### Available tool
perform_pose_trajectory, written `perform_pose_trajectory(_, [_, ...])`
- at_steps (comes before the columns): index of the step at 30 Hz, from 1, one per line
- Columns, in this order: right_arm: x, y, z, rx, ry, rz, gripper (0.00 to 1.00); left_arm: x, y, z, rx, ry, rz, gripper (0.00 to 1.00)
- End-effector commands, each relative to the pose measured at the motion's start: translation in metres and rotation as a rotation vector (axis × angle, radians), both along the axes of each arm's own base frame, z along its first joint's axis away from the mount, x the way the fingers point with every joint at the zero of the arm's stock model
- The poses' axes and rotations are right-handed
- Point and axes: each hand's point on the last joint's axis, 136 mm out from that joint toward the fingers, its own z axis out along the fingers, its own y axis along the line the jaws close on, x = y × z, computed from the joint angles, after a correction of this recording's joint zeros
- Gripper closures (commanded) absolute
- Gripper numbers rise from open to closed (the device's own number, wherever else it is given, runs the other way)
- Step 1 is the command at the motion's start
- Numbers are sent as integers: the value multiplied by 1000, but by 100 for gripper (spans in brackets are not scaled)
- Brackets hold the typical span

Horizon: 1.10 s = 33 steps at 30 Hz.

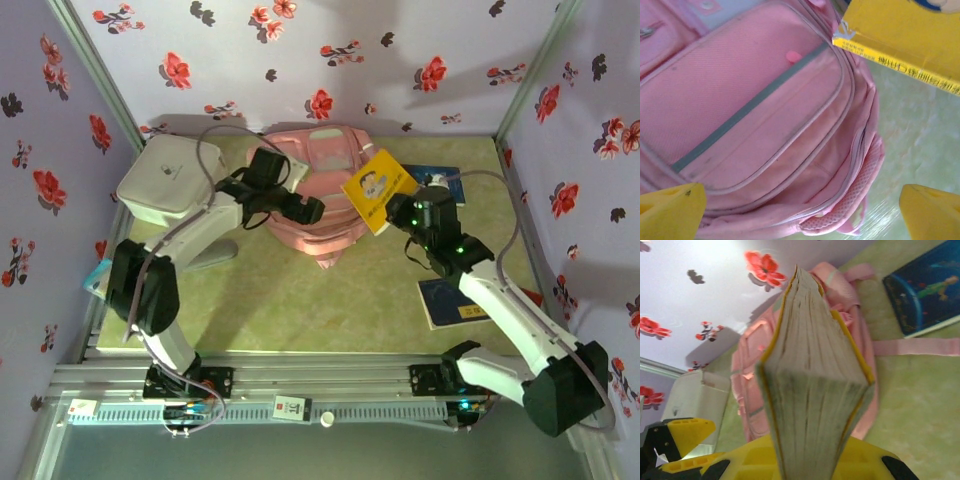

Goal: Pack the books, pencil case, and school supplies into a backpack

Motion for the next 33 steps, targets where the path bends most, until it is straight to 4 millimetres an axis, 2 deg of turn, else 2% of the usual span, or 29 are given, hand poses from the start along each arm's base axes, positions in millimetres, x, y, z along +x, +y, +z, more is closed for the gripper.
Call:
perform_pose_trajectory(1, [-5,-21,10,-30,-43,-62,91,7,-6,-13,131,-62,-148,4])
perform_pose_trajectory(7, [-15,-39,5,-16,-28,-112,90,29,-19,-44,225,-36,-211,15])
perform_pose_trajectory(12, [-20,-44,0,-3,-14,-126,90,41,-16,-70,342,-35,-249,17])
perform_pose_trajectory(19, [-22,-44,-4,12,7,-133,89,52,-13,-99,494,-4,-296,31])
perform_pose_trajectory(23, [-22,-43,-5,29,9,-132,89,54,-14,-106,524,-15,-315,31])
perform_pose_trajectory(28, [-22,-43,-6,40,13,-134,88,48,-18,-103,529,-30,-360,25])
perform_pose_trajectory(33, [-21,-41,-8,57,17,-134,88,59,-12,-111,614,-71,-342,29])
